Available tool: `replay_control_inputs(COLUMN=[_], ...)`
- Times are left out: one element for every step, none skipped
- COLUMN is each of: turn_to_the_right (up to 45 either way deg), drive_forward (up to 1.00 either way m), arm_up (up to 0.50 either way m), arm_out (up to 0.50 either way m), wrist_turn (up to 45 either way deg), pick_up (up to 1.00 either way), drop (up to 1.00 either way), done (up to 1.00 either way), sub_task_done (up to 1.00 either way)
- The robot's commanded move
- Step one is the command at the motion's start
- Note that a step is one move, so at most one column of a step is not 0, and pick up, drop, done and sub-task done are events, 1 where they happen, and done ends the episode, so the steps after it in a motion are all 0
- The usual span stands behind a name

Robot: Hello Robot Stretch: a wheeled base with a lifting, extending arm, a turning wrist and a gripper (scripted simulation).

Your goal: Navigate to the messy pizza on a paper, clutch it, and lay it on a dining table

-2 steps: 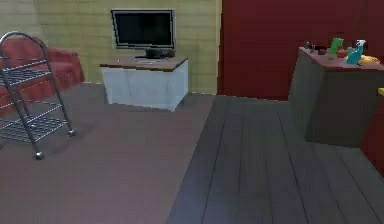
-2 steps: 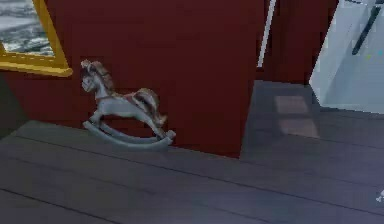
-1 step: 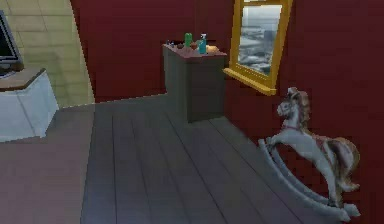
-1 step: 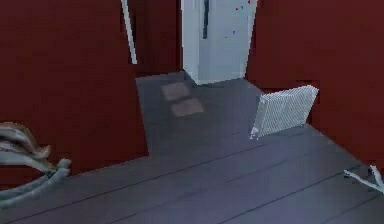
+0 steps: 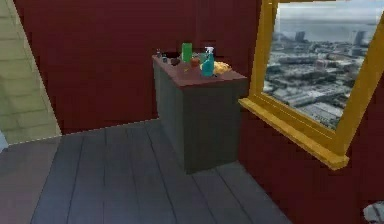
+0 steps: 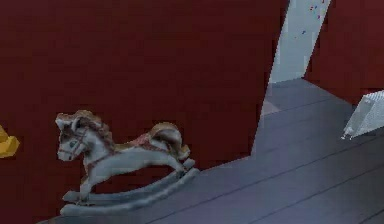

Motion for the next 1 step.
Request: replay_control_inputs(turn_to_the_right=[3.0], drive_forward=[0.0], arm_up=[0.0], arm_out=[0.0], wrist_turn=[0.0], pick_up=[0.0], drop=[0.0], done=[0.0], sub_task_done=[0.0])
